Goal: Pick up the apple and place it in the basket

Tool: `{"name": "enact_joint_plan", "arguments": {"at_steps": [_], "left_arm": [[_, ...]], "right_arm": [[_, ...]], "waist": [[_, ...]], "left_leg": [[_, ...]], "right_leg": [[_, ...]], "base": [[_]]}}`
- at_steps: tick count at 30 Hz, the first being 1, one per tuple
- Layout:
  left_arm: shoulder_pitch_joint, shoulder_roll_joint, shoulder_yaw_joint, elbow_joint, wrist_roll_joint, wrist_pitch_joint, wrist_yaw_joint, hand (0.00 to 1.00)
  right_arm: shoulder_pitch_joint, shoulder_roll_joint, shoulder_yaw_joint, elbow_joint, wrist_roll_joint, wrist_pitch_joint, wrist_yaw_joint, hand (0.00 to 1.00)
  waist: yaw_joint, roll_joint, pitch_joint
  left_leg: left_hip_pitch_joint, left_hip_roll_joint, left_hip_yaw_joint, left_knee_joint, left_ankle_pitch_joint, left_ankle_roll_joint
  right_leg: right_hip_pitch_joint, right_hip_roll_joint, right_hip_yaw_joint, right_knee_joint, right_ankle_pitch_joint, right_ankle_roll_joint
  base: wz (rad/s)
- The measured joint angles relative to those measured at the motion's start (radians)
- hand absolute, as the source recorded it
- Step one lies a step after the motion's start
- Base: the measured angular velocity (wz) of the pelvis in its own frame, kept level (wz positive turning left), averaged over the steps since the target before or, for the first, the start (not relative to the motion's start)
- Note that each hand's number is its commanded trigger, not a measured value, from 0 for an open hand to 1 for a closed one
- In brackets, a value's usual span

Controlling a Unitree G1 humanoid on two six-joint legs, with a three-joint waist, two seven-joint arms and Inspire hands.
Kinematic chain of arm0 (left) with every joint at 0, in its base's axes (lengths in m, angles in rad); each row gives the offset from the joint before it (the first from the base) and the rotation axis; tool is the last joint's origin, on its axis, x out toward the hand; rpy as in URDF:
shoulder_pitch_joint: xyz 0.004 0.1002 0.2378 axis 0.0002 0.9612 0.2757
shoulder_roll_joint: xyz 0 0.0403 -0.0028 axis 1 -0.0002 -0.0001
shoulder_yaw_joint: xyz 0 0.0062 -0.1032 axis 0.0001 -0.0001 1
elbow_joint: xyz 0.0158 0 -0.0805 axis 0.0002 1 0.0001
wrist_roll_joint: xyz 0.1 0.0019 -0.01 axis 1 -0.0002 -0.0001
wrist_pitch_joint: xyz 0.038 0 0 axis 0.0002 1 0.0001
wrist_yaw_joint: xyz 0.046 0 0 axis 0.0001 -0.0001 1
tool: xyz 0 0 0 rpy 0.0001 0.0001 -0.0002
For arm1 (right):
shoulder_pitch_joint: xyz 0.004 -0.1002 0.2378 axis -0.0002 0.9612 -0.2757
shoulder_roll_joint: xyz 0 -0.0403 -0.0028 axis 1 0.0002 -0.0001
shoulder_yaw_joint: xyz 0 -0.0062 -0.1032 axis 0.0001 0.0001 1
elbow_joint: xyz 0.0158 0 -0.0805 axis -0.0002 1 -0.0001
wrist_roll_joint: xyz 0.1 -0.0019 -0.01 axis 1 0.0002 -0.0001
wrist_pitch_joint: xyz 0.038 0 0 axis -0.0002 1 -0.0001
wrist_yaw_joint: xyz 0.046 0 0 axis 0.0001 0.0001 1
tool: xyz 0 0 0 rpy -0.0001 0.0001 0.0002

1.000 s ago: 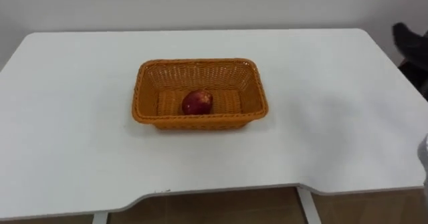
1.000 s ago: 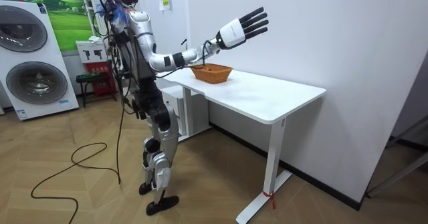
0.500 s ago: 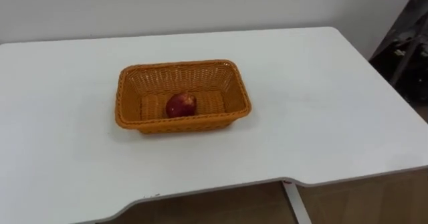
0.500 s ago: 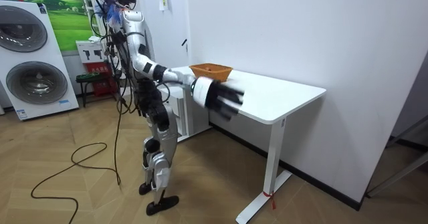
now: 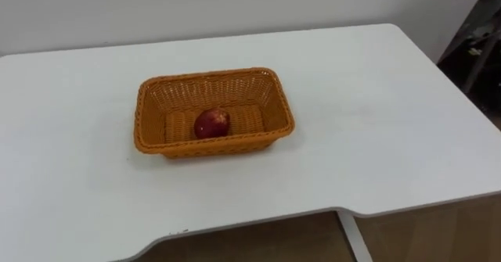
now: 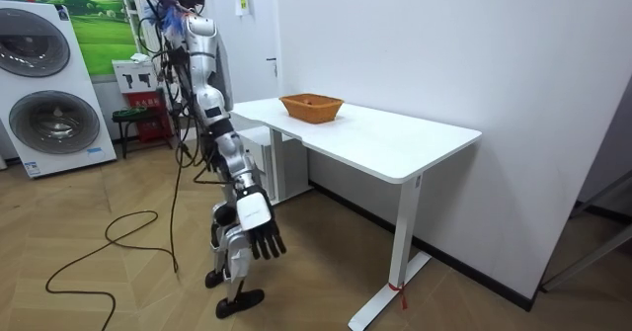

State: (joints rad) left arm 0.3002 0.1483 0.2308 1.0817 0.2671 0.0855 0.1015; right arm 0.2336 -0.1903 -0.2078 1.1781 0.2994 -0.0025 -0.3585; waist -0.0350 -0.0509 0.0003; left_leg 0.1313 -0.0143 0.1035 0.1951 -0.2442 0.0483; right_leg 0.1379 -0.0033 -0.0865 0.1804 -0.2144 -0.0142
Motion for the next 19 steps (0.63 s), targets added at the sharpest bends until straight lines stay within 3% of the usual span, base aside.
{"name": "enact_joint_plan", "arguments": {"at_steps": [4,6,12,19], "left_arm": [[0.000,-0.004,-0.001,0.010,-0.001,0.010,0.003,0.00],[-0.003,-0.006,-0.023,0.026,-0.001,0.019,0.002,0.00],[-0.020,-0.015,-0.102,0.046,0.000,0.048,0.000,0.00],[-0.041,-0.021,-0.137,0.067,0.001,0.070,-0.005,0.00]], "right_arm": [[0.004,0.011,0.027,0.053,-0.027,0.030,0.088,0.00],[0.000,0.015,0.081,0.082,-0.096,0.053,0.140,0.00],[-0.042,0.021,0.189,0.117,-0.262,0.104,0.248,0.00],[-0.081,0.022,0.265,0.118,-0.320,0.129,0.300,0.00]], "waist": [[0.006,0.006,-0.0014],[0.008,0.018,-0.0055],[0.016,0.042,0.0021],[0.021,0.046,0.0035]], "left_leg": [[0.001,0.000,-0.004,-0.005,0.000,0.000],[0.002,0.000,-0.007,-0.005,-0.001,-0.001],[0.014,-0.001,-0.023,-0.008,-0.002,-0.001],[0.013,-0.001,-0.024,-0.003,-0.002,-0.002]], "right_leg": [[0.004,0.001,-0.002,-0.009,0.000,0.000],[0.007,0.001,-0.005,-0.010,0.000,0.000],[0.022,0.001,-0.022,-0.009,0.000,0.000],[0.023,0.000,-0.019,-0.010,-0.001,-0.002]], "base": [[0.01],[0.00],[0.07],[0.00]]}}
